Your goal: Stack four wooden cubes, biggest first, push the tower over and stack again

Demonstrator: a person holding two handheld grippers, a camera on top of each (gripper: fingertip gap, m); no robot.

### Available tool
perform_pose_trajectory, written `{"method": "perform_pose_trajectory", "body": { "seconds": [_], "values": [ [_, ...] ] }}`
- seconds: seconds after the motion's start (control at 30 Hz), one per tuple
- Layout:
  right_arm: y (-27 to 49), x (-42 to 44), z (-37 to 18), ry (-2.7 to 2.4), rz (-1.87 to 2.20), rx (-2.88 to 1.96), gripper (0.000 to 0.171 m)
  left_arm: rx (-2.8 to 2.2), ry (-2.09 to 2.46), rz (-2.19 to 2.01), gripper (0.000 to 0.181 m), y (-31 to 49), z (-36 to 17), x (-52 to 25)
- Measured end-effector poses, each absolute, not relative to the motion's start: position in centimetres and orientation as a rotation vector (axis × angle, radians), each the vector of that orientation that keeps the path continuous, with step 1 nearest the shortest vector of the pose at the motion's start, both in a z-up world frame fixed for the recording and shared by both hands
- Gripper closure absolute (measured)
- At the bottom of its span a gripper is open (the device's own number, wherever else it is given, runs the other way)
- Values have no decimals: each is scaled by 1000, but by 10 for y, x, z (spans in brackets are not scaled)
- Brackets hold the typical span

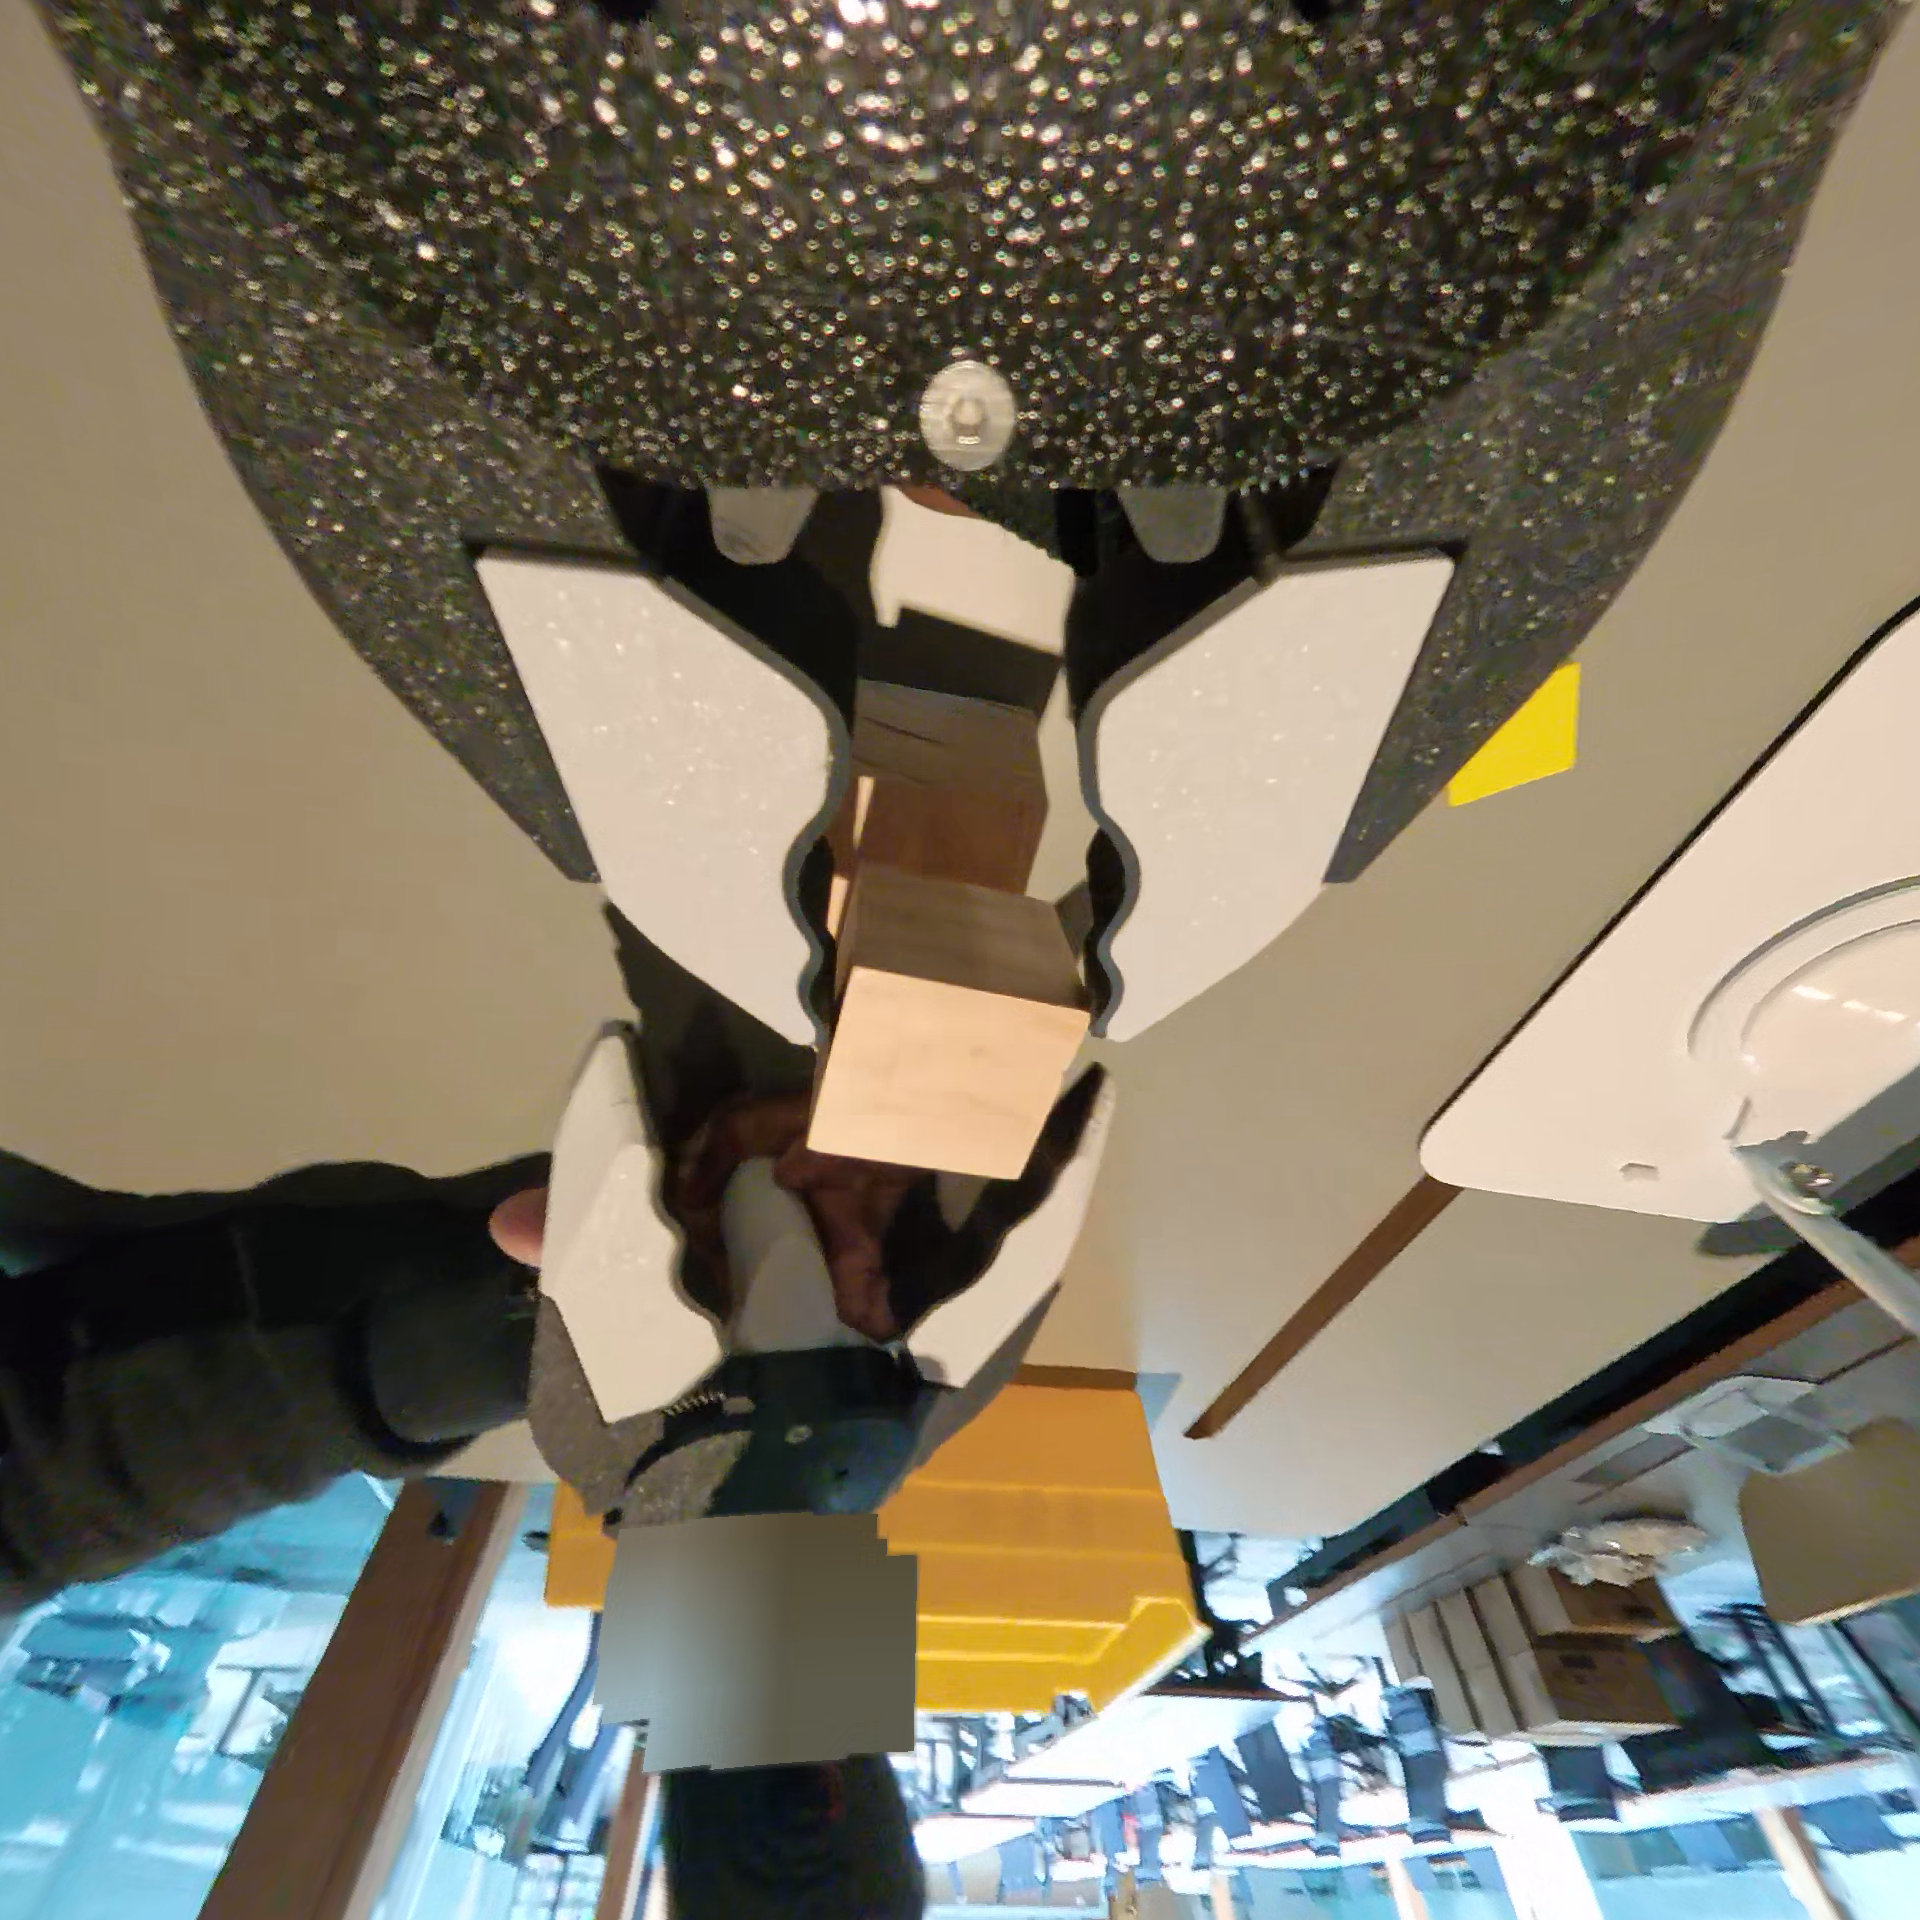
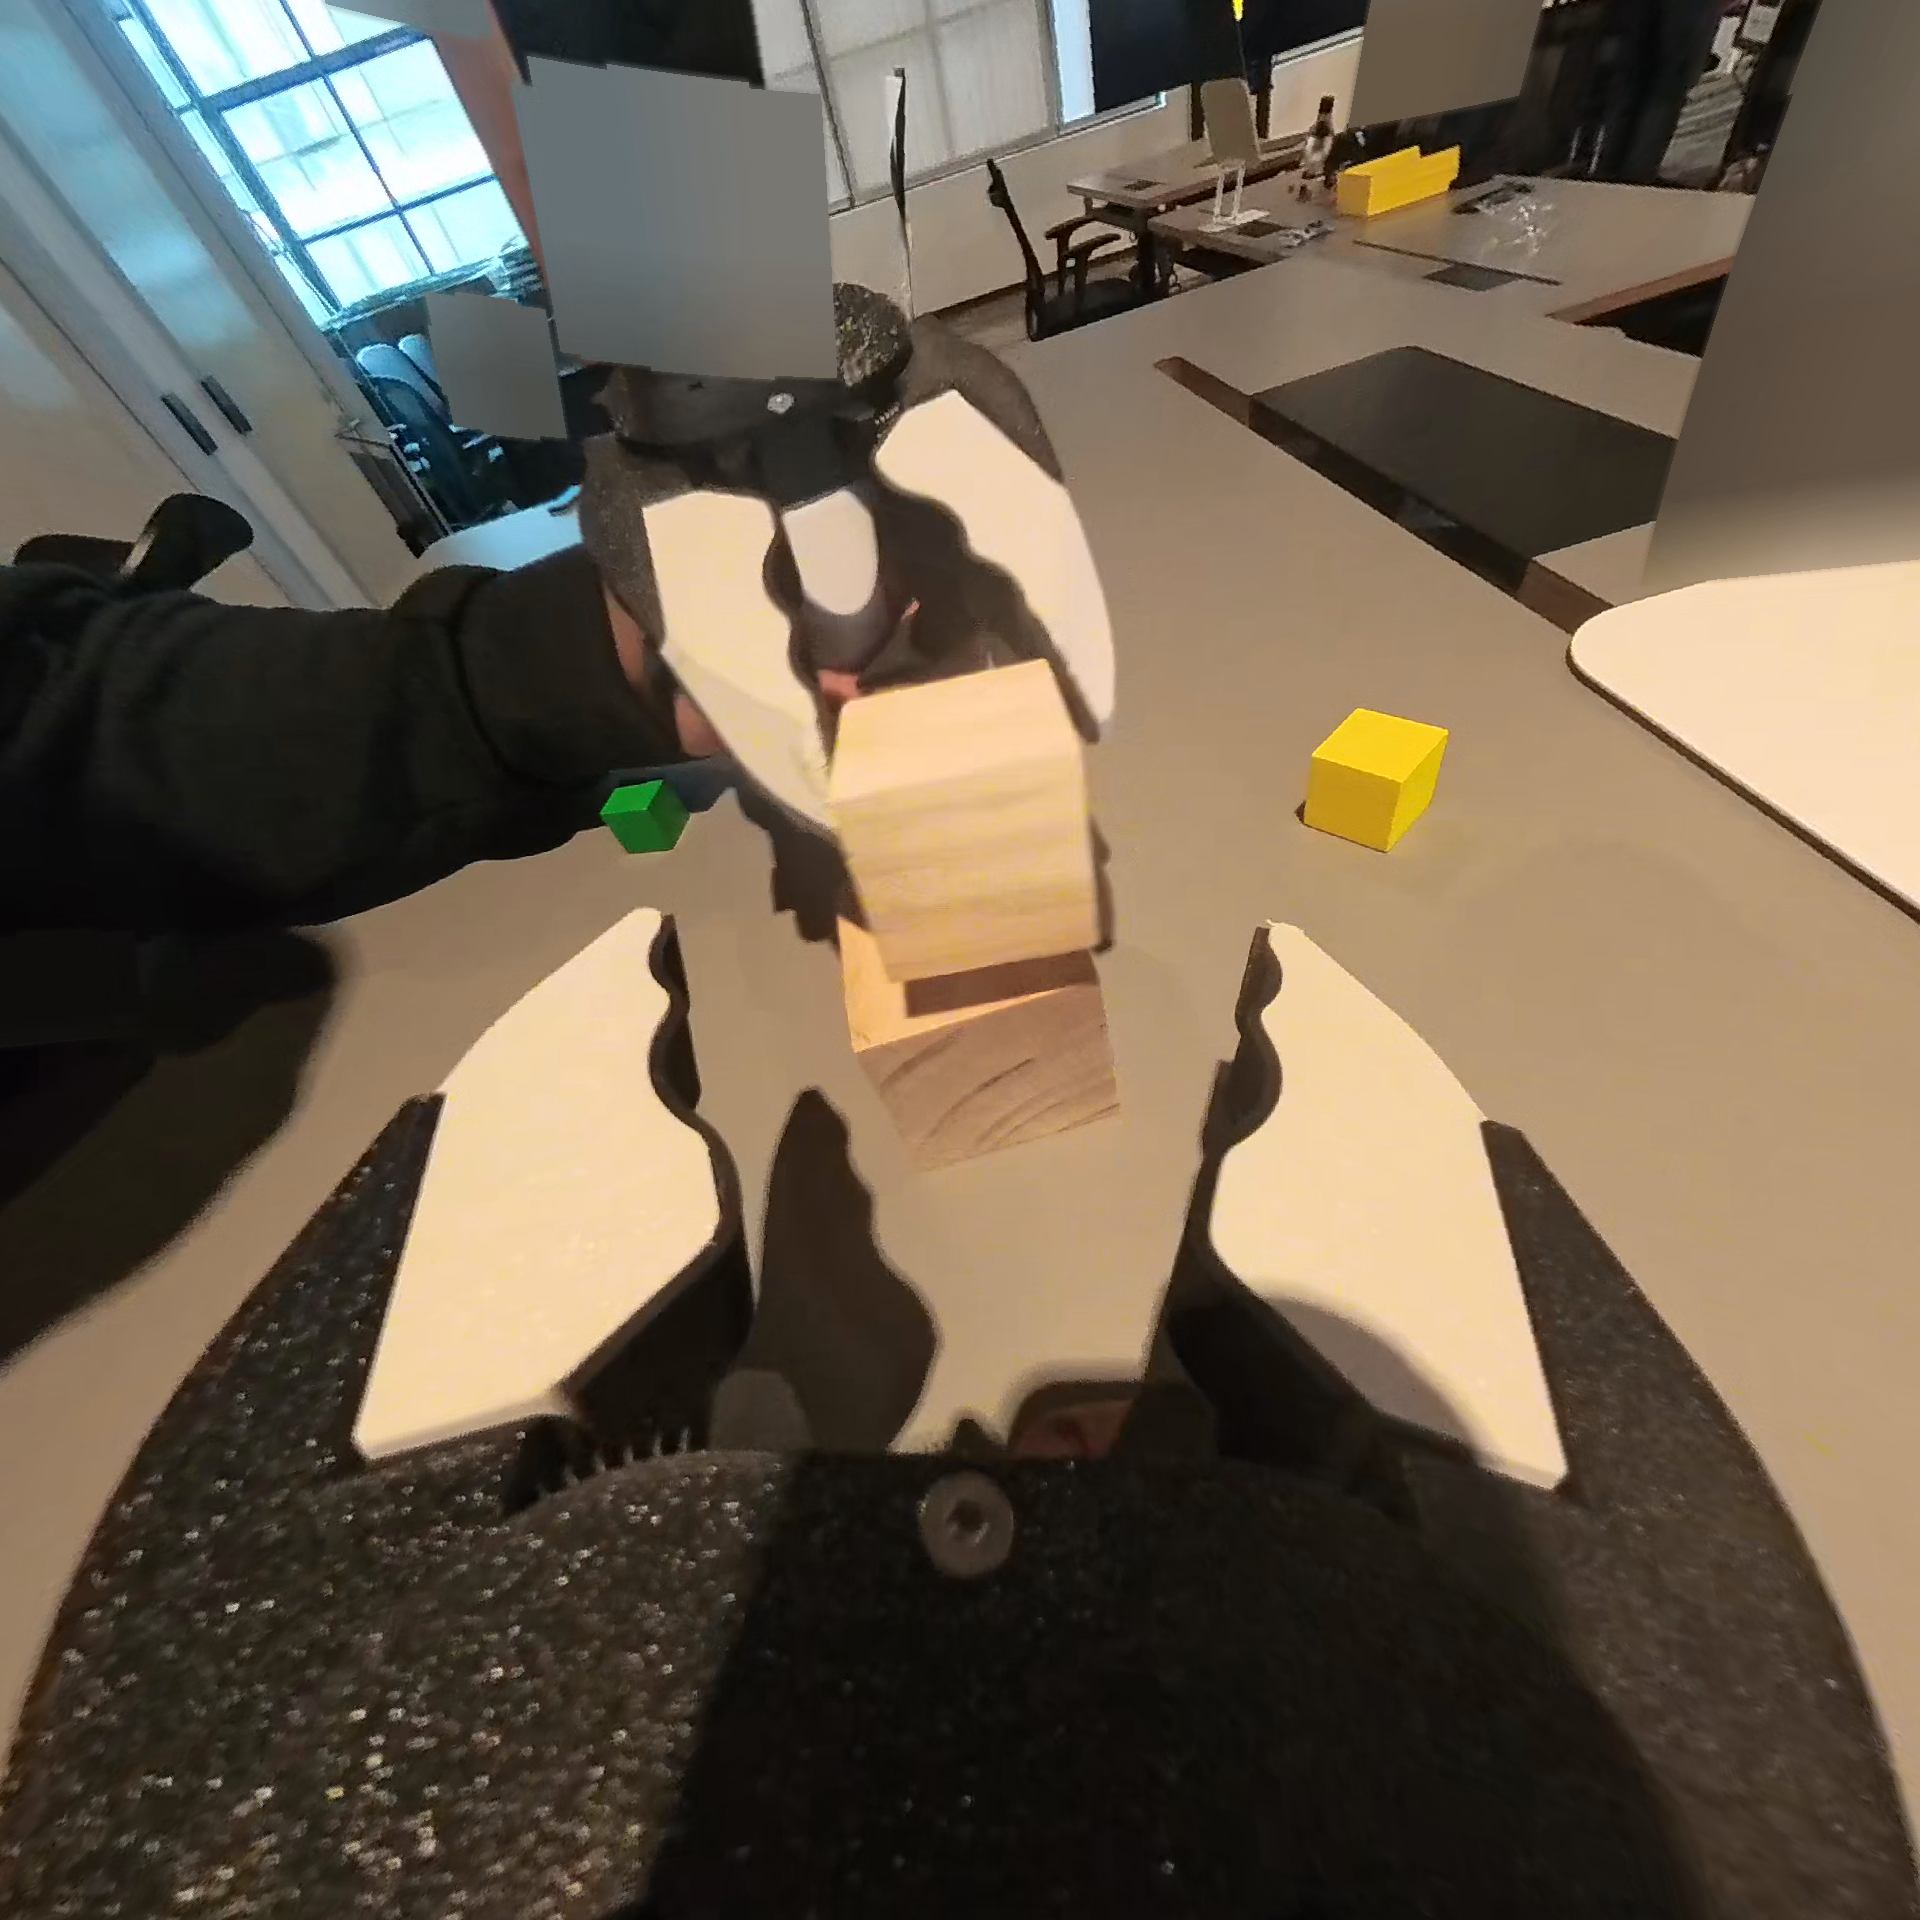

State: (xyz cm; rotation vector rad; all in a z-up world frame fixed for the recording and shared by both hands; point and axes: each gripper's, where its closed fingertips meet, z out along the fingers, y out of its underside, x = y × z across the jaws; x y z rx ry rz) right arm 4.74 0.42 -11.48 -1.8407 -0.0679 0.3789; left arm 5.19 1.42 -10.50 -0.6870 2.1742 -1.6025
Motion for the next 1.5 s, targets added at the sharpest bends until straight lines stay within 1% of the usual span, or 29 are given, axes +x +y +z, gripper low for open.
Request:
{"method": "perform_pose_trajectory", "body": {
  "seconds": [0.2, 0.53, 0.57, 0.67, 0.7, 0.77, 0.9, 0.93, 1.5],
  "values": [
    [4, 51, -114, -36, 414, -1831, 77, -652, 2278, -1557, 135, 15, -113, 41],
    [4, 49, -114, -41, 449, -1830, 81, -674, 2329, -1407, 135, 14, -117, 43],
    [4, 49, -114, -43, 450, -1830, 81, -684, 2341, -1385, 134, 13, -119, 43],
    [3, 48, -114, -49, 457, -1829, 82, -692, 2375, -1321, 123, 14, -131, 43],
    [3, 48, -113, -51, 460, -1827, 82, -686, 2374, -1334, 122, 13, -131, 43],
    [3, 47, -113, -56, 464, -1826, 82, -668, 2331, -1415, 123, 12, -124, 42],
    [2, 46, -113, -68, 473, -1825, 84, -647, 2248, -1554, 136, 15, -110, 41],
    [2, 45, -113, -68, 475, -1825, 85, -642, 2248, -1559, 138, 16, -110, 40],
    [3, 46, -114, -60, 473, -1828, 90, -770, 2286, -1508, 138, 19, -110, 45]
  ]
}}
